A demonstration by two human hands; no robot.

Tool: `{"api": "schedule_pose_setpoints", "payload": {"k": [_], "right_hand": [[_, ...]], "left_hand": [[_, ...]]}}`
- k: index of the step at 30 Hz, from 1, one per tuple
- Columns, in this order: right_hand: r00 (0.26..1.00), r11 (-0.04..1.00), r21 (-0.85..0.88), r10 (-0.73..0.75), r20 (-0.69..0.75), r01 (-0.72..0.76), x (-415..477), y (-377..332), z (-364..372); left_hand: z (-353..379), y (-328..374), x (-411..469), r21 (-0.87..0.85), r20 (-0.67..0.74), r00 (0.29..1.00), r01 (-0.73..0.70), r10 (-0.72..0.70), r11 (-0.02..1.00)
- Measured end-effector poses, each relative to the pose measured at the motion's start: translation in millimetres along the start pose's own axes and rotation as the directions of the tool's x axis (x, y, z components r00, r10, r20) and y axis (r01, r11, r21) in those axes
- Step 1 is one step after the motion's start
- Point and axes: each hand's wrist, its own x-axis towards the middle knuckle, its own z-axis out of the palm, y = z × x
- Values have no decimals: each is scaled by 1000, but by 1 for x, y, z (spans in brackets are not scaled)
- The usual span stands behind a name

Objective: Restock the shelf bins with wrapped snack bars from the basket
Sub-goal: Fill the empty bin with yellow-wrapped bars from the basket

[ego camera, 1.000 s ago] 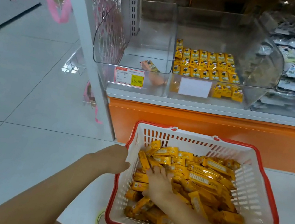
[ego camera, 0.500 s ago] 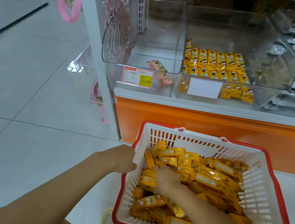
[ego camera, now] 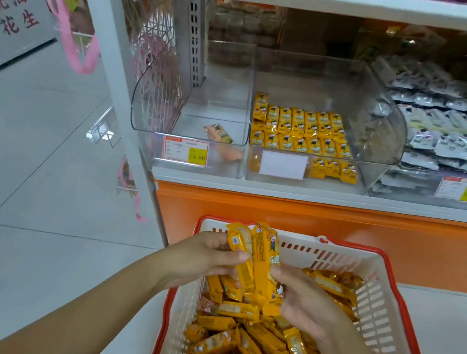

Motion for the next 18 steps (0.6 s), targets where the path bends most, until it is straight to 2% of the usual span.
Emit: {"api": "schedule_pose_setpoints", "payload": {"k": [3,7,10,14,16,18], "right_hand": [[999,998,-36,-49,8,49,-4,-8,4],[976,958,-277,-125,-176,72,-13,-22,9],[957,928,-361,-182,-228,90,-16,-27,12],[926,928,-350,-237,-294,126,-18,-30,15],[907,932,-327,-265,-327,154,-18,-31,15],[886,932,-318,-291,-362,177,-18,-32,11]], "left_hand": [[8,7,6,-99,-46,996,-77,73,992],[12,13,14,-122,-118,988,-116,101,986],[16,18,20,-74,-164,984,-79,66,994],[26,26,25,61,-224,973,-44,57,997],[28,29,29,21,-231,972,-32,36,999],[27,34,31,-91,-210,977,2,-22,996]]}}
